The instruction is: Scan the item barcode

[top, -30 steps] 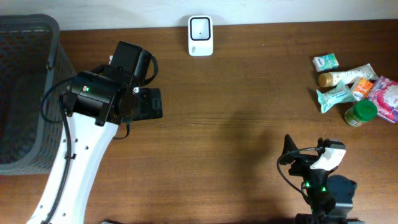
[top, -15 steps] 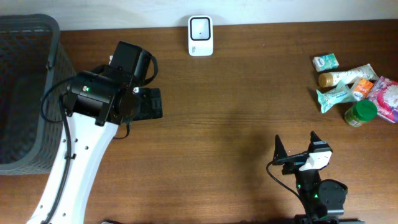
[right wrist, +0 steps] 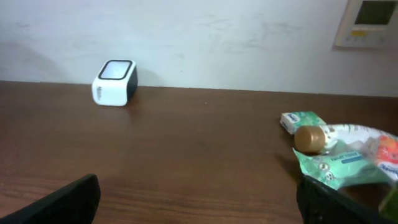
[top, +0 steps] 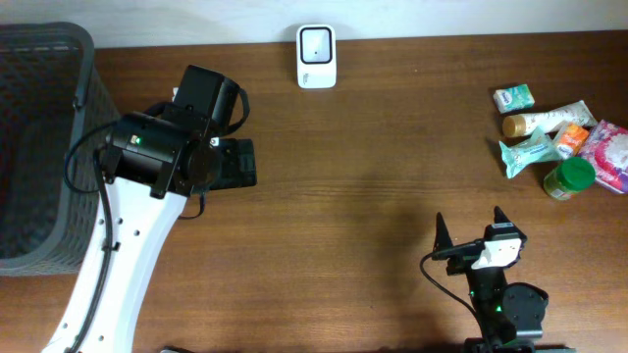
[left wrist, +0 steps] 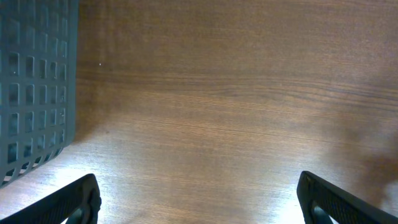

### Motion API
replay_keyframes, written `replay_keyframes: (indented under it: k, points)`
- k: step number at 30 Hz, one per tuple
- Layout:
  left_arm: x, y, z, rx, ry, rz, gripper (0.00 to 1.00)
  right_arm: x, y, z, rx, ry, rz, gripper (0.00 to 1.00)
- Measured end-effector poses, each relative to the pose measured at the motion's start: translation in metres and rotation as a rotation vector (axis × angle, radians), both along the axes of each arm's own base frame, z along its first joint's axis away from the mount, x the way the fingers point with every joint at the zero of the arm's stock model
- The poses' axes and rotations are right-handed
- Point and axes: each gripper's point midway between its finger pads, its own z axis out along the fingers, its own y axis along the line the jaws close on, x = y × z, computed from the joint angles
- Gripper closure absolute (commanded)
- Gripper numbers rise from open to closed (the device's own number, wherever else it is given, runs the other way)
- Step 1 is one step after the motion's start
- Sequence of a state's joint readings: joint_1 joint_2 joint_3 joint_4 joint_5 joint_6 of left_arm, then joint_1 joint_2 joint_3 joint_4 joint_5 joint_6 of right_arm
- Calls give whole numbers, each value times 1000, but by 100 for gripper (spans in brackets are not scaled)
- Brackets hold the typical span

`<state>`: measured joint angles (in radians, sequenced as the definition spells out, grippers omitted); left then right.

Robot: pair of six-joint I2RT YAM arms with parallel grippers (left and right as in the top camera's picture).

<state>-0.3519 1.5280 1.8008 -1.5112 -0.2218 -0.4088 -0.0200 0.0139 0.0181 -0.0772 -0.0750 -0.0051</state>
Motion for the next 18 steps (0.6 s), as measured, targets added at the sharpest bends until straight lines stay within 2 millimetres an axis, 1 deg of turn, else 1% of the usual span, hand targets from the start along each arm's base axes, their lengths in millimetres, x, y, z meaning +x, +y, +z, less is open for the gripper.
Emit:
replay_keyframes:
  k: [5,18]
  points:
    - [0,0,0,0,0,0,1,0,-3,0,46,3,-22,1]
    - [0,0,0,0,0,0,1,0,-4,0,56,3,-27,1]
